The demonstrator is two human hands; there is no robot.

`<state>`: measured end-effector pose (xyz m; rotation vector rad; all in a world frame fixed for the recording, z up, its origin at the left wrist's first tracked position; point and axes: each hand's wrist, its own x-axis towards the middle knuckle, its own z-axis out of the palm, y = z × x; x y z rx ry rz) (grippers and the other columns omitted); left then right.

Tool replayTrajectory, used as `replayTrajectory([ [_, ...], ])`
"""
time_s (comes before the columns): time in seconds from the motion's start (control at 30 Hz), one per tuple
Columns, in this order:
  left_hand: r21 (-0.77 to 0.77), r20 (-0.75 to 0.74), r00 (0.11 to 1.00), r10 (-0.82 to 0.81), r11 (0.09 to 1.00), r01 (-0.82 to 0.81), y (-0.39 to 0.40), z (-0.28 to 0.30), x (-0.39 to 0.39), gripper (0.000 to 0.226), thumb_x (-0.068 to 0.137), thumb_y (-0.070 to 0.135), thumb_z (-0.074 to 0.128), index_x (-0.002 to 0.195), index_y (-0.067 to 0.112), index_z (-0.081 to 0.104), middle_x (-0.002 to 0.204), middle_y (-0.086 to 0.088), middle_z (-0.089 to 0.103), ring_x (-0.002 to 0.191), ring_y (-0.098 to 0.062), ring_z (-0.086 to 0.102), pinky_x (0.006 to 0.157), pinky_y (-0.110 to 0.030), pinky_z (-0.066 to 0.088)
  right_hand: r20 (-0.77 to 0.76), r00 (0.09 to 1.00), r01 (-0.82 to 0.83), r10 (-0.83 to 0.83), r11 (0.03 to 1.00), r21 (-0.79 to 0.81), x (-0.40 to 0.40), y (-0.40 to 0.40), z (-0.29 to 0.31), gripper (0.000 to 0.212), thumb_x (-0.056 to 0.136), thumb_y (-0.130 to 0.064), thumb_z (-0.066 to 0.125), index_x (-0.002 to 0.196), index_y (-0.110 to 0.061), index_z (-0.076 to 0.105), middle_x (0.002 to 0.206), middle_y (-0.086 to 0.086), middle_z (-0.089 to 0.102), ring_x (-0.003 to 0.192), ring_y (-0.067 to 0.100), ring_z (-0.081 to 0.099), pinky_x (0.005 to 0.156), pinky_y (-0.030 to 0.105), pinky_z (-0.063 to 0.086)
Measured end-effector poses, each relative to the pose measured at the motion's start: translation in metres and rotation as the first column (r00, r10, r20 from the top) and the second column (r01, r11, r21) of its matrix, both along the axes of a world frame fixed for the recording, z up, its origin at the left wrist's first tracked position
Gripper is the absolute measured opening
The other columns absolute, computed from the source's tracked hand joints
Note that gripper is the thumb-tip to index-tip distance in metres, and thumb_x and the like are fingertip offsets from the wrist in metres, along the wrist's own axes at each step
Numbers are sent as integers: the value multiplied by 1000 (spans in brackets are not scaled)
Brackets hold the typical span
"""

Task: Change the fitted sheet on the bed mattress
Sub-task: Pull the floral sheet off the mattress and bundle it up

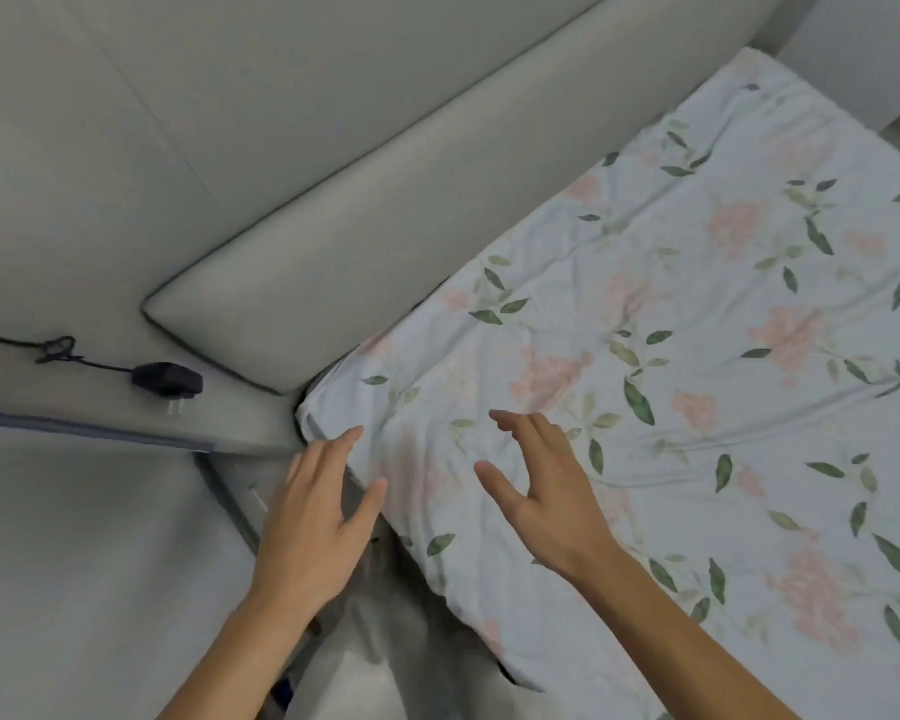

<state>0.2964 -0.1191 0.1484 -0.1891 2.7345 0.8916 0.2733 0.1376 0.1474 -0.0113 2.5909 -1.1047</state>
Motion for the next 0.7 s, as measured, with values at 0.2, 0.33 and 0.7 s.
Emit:
replayTrajectory([
  [0.2, -24, -7, 999, 33, 999, -33, -33, -181, -86, 63, 98, 49, 56, 156, 28, 39, 146, 7, 44, 138, -20, 41, 103, -40, 46, -61, 977, -203, 205, 978, 46, -82, -83, -175, 62, 99, -54, 50, 154, -25, 44, 152, -5, 44, 141, 18, 35, 116, 32, 34],
  [0.33, -248, 2, 1000, -19, 969, 19, -61, -265, -119, 73, 95, 48, 63, 156, 17, 40, 150, -10, 44, 134, -35, 41, 108, -48, 42, 9, 983, -184, 184, 983, -1, -128, -123, -254, 68, 93, -54, 52, 154, -24, 45, 158, -1, 41, 149, 21, 28, 121, 38, 31],
  [0.7, -402, 65, 998, -10, 915, 36, -81, -319, -136, 87, 84, 36, 75, 154, 2, 36, 134, -22, 50, 123, -41, 45, 99, -51, 42, -34, 794, -547, 607, 736, 399, -201, -174, -344, 98, 79, -37, 72, 165, -33, 25, 168, -8, 30, 157, 28, 21, 106, 47, 34],
])
